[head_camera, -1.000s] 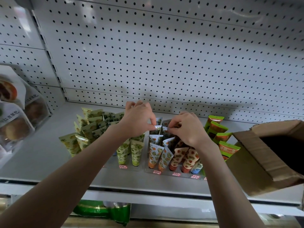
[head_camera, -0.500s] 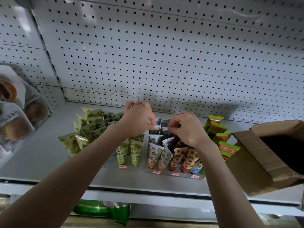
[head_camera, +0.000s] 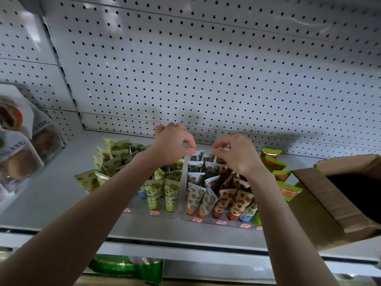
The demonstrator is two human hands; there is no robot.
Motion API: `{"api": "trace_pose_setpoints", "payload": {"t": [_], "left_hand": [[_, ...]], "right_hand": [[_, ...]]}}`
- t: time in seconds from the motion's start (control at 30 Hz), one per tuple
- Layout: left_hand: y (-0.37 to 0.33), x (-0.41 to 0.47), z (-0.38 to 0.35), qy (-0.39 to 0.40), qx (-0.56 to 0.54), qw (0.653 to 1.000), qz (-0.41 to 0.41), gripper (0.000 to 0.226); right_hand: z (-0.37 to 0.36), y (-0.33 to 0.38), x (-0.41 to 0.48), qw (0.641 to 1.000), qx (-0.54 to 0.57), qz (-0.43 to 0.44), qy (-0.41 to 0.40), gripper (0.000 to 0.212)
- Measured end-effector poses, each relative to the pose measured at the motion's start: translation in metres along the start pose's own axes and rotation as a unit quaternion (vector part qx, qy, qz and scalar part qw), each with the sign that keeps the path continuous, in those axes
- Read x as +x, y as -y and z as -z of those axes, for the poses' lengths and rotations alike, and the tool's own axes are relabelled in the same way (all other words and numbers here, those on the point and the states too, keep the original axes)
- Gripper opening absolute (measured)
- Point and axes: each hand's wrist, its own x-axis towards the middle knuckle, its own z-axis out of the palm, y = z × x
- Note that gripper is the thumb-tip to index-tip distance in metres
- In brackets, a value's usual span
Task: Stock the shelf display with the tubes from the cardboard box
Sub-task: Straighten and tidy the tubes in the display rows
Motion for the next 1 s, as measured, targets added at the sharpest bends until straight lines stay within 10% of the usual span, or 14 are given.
{"api": "trace_pose_setpoints", "payload": {"t": [1.0], "left_hand": [[-0.002, 0.019, -0.009, 0.026, 0.083, 0.995, -0.044, 0.012]], "right_hand": [[-0.013, -0.003, 0.018, 0.996, -0.087, 0.019, 0.03, 0.005]]}}
